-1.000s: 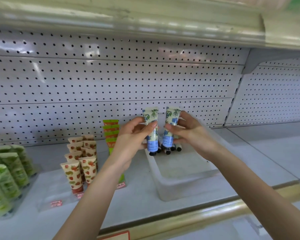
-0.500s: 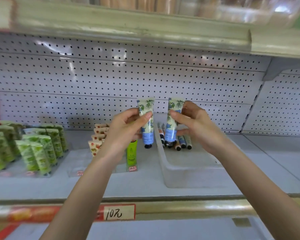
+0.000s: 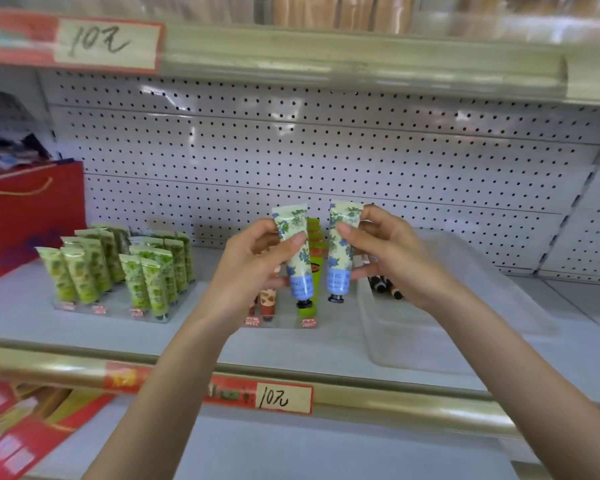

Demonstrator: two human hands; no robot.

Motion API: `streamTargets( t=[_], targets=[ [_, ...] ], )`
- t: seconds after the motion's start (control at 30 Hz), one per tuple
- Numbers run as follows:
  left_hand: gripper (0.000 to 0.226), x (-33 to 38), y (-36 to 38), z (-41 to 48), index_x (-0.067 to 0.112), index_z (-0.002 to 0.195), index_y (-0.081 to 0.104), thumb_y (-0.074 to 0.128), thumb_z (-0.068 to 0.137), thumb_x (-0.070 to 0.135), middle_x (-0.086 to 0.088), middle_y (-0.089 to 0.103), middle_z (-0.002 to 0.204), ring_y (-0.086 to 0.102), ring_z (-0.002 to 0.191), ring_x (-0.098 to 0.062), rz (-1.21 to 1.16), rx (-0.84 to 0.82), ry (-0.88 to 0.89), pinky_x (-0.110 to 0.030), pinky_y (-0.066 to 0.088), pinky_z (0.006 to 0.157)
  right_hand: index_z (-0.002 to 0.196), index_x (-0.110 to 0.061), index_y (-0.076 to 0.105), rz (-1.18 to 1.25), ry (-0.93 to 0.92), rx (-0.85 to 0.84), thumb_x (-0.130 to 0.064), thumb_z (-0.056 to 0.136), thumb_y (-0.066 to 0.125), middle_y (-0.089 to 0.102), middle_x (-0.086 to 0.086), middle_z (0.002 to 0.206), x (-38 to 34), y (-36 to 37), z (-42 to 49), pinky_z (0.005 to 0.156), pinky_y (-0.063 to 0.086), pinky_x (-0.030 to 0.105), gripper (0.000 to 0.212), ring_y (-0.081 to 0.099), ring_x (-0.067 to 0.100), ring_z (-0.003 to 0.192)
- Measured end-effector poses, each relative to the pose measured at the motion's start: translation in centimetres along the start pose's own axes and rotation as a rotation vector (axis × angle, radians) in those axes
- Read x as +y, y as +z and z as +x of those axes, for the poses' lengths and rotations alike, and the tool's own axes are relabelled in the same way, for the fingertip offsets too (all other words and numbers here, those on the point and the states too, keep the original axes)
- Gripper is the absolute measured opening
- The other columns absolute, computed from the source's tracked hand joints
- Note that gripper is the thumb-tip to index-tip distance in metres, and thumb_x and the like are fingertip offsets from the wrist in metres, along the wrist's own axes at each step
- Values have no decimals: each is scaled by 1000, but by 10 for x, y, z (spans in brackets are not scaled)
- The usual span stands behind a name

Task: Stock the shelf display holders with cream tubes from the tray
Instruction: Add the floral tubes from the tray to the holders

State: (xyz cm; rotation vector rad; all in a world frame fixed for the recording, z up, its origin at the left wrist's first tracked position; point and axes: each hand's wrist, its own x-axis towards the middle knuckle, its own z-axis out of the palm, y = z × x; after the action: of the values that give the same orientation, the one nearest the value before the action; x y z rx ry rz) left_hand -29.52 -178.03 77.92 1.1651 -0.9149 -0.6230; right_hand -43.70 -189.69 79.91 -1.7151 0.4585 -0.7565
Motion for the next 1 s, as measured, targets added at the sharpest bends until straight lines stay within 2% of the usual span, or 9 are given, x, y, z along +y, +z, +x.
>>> streamTargets(
  t=[0.13, 0.3, 0.43, 0.57, 0.67, 0.77, 0.83, 0.93, 1.0],
  targets=[
    [14, 0, -34, 4, 19, 97, 65, 66, 82, 20, 3, 67, 86, 66, 78, -7, 49, 28, -3, -33, 59, 69, 103, 4, 54, -14, -1, 14, -18, 86, 63, 65, 4, 87, 2, 27, 12, 56, 55, 28, 30, 67, 9, 75],
    [13, 5, -95, 7, 20, 95, 65, 66, 82, 18, -1, 65, 91, 66, 77, -4, 92, 37, -6, -24, 57, 61, 102, 5, 55, -35, 7, 37, -18, 84, 65, 63, 6, 91, 4, 76, 32, 56, 54, 23, 31, 65, 8, 75],
    [11, 12, -149, 11, 22, 93, 65, 65, 84, 18, 2, 64, 90, 63, 73, 2, 136, 47, 21, -20, 55, 59, 100, 0, 57, -78, 2, 57, -22, 80, 67, 61, 11, 95, 4, 124, 48, 61, 57, 28, 31, 65, 14, 80],
    [11, 16, -198, 12, 20, 93, 65, 66, 83, 17, 4, 64, 86, 63, 70, 2, 138, 69, 11, -24, 56, 63, 95, -11, 59, -81, -15, 58, -18, 83, 66, 62, -1, 85, 1, 172, 60, 59, 56, 25, 15, 65, 4, 72],
    [11, 20, -233, 13, 19, 94, 66, 66, 83, 18, 5, 65, 84, 63, 72, 0, 149, 75, 1, -26, 55, 64, 102, -3, 58, -59, -10, 60, -15, 85, 64, 62, 1, 89, -3, 204, 69, 56, 53, 20, 21, 64, 2, 73],
    [11, 24, -261, 14, 18, 94, 66, 66, 83, 18, 5, 66, 85, 61, 73, -1, 158, 76, 17, -23, 51, 58, 105, 1, 57, -84, -14, 59, -15, 86, 63, 63, 3, 94, -7, 231, 76, 60, 56, 24, 26, 65, 4, 78],
    [12, 26, -275, 14, 17, 96, 65, 65, 84, 16, 5, 65, 87, 62, 71, 2, 154, 80, 17, -20, 53, 57, 104, 1, 57, -96, -13, 60, -16, 86, 64, 63, 2, 94, -7, 244, 80, 64, 58, 28, 25, 66, 6, 81],
    [17, 26, -293, 15, 14, 101, 65, 64, 84, 16, 1, 65, 94, 62, 71, 4, 170, 97, 6, -28, 57, 65, 104, -1, 58, -113, 3, 62, -17, 85, 65, 63, 5, 98, -7, 260, 88, 70, 59, 34, 26, 66, 7, 83],
    [18, 25, -303, 18, 13, 103, 64, 64, 85, 17, 3, 64, 92, 61, 70, 6, 183, 109, 8, -26, 56, 65, 106, -3, 59, -123, 11, 64, -17, 85, 65, 63, 5, 99, -7, 265, 92, 71, 60, 36, 25, 66, 5, 82]
  ],
)
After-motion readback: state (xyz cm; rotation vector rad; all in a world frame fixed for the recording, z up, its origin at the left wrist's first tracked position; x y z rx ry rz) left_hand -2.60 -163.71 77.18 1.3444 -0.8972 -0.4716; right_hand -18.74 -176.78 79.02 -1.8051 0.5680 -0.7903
